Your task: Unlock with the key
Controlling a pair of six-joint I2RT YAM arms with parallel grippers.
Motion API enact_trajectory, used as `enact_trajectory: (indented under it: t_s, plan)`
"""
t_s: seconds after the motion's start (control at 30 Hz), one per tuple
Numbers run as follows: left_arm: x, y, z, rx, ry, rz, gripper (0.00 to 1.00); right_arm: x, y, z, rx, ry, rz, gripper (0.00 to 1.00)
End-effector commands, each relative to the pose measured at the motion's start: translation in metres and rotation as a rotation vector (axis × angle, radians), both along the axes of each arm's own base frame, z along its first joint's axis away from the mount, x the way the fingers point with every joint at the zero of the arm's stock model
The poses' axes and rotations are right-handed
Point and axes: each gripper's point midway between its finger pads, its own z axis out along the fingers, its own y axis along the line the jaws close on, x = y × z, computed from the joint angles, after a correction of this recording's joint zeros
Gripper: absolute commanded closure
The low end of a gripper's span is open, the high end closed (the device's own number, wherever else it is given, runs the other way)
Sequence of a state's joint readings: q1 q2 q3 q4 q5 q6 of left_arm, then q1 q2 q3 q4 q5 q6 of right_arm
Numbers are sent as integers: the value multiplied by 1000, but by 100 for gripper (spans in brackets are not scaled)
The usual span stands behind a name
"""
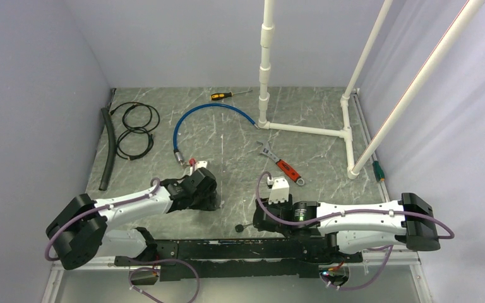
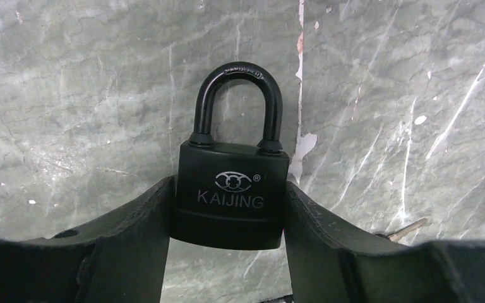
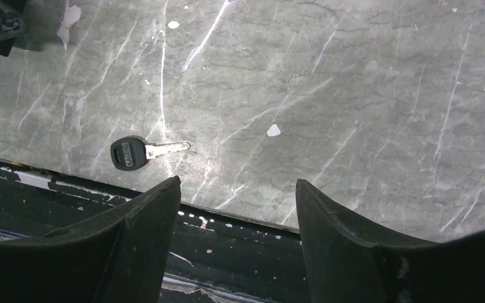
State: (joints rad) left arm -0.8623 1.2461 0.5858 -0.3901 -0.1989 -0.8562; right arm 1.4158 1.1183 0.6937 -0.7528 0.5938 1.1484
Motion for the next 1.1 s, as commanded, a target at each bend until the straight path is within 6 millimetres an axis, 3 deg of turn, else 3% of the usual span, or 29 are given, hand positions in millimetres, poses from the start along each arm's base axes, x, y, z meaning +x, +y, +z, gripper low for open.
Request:
enact_trajectory:
  t_s: [0.0, 0.33, 0.5, 0.77, 1.07]
  plan:
    - [11, -12, 32, -55, -77, -50, 38, 3, 4, -3, 81, -1, -64, 34]
    - [12, -8, 52, -22, -94, -82, 26, -17, 27, -46, 88, 127, -35, 40]
    - [9, -13, 70, -57, -107, -114, 30, -21, 41, -55, 81, 155, -10, 45]
    - [-10, -28, 96, -177, -145, -210, 36, -10, 36, -68, -41, 114, -63, 54]
    - [-23, -28, 89, -195, -126, -225, 41, -1, 38, -81, -185, 85, -67, 54]
